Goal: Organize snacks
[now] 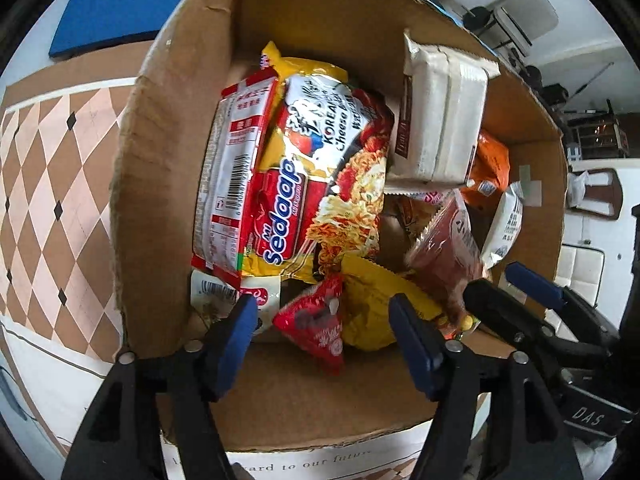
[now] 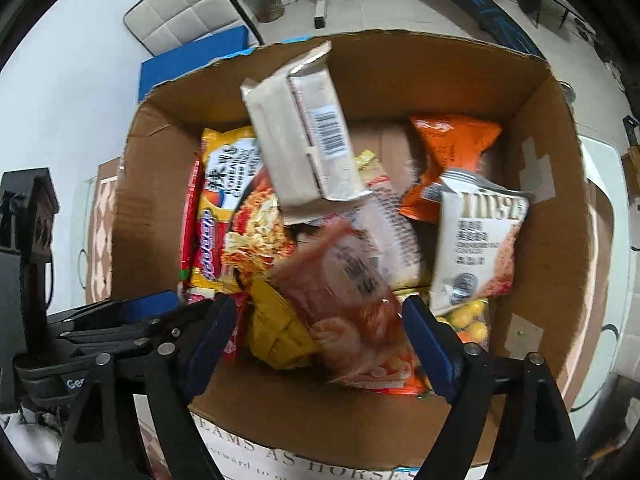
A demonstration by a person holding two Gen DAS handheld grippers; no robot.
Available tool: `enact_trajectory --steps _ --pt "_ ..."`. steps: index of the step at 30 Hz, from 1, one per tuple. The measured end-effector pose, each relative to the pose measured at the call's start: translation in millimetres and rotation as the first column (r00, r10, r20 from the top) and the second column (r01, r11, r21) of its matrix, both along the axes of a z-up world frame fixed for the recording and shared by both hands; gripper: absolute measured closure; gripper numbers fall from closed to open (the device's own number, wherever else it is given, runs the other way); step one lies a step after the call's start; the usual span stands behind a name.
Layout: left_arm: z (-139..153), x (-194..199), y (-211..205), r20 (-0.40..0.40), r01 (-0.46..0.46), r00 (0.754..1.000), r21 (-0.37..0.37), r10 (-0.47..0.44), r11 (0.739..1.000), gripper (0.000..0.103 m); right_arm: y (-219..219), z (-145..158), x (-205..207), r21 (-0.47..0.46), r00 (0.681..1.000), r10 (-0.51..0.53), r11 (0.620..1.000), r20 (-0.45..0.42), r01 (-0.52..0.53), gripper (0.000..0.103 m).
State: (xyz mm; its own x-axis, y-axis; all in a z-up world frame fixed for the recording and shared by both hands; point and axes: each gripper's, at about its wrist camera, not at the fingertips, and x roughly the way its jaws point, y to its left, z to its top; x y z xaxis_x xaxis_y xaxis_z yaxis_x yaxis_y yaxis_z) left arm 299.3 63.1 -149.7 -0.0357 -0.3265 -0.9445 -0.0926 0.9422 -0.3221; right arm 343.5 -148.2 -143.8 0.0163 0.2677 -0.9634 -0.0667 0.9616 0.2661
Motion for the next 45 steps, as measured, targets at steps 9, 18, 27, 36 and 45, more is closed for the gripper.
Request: enact_trajectory --steps 9,18,27,36,45 --pt "10.9 -6.9 -12.2 0.081 0.033 0.996 0.057 -0.037 0.998 0.014 -28.2 19.3 -18.0 -0.132 0.998 -0.048 0.990 0.046 0.054 0.010" --pt "29.7 -19.3 -30.9 0.147 0.063 0.986 0.119 -0.081 0.991 0.003 -53.2 32.9 -40.8 -0.196 0.991 -0.112 0.973 0.077 0.125 0.009" --pt "68.9 -47.4 -44.5 0.254 0.046 0.963 0.178 -0.091 0.983 0.003 -63.5 78.9 -72.6 -0.190 0.979 -0.123 0.970 0.165 0.154 0.008" --pt "134.2 -113.0 -47.7 0.429 -0.020 0.899 0.247 -0.091 0.969 0.003 -67.0 139.8 -134.9 -0.166 0.953 -0.121 0.971 0.277 0.171 0.008" --pt "193.0 -189.0 -42.6 0.538 -0.058 0.839 0.228 -0.076 0.972 0.003 -71.6 216.9 -216.7 -0.115 0.908 -0.140 0.973 0.394 0.200 0.008"
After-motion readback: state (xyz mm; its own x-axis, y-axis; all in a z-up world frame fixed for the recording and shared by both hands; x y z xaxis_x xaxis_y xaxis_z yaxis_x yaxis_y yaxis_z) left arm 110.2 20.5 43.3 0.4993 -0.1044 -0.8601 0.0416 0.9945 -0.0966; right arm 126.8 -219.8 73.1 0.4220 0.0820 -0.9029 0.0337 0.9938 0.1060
